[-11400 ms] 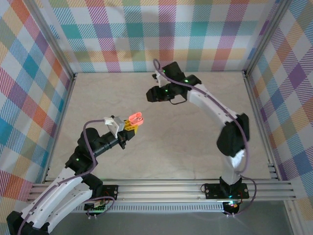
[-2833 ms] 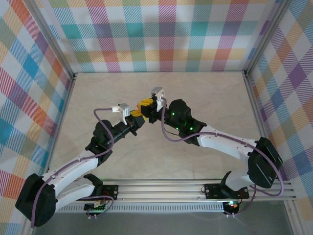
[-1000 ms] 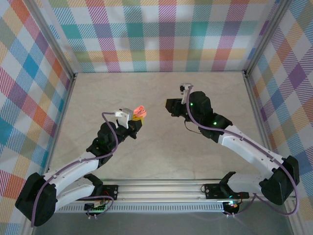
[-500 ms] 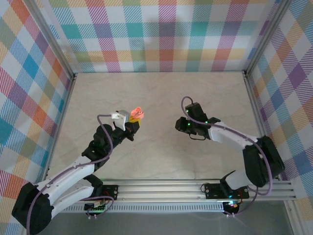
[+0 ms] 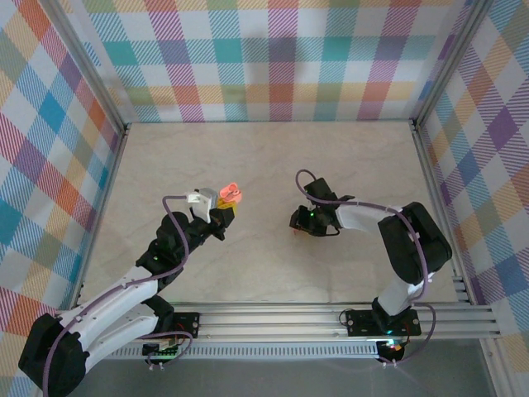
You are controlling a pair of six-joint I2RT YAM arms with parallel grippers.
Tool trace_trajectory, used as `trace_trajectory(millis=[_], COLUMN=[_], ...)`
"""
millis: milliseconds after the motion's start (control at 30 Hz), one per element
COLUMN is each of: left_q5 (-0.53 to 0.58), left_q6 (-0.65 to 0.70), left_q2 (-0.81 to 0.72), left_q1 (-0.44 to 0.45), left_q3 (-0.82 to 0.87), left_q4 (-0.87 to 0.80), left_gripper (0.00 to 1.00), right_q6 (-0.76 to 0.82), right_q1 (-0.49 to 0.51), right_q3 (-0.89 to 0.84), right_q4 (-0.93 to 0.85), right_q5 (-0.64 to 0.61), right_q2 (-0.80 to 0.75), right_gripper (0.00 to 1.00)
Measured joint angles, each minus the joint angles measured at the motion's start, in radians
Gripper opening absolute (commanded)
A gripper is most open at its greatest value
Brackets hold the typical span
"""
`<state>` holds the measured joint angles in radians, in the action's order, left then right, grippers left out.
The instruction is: Insert the wireless bluetooth earbuds into the charging case
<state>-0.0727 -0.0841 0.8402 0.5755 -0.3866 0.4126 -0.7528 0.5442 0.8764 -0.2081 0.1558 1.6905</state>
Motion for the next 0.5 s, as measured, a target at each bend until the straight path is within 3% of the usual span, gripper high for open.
trace_trajectory(millis=[200,500], left_q5=[0.005,0.005], left_q6=[0.004,0.007], left_q2=[0.0,0.0], left_q1=[0.0,0.0], left_q3=[0.001,0.001], left_q4=[0.0,-0.003], left_gripper=[0.0,0.0], right_q6=[-0.002,0.004], right_q1=[0.0,-0.028], right_q3=[0.017,0.017], right_q4=[-0.032,-0.066], right_q5=[0.003,0.02], right_q2=[-0.011,-0.087], right_gripper=[0.45,0.35])
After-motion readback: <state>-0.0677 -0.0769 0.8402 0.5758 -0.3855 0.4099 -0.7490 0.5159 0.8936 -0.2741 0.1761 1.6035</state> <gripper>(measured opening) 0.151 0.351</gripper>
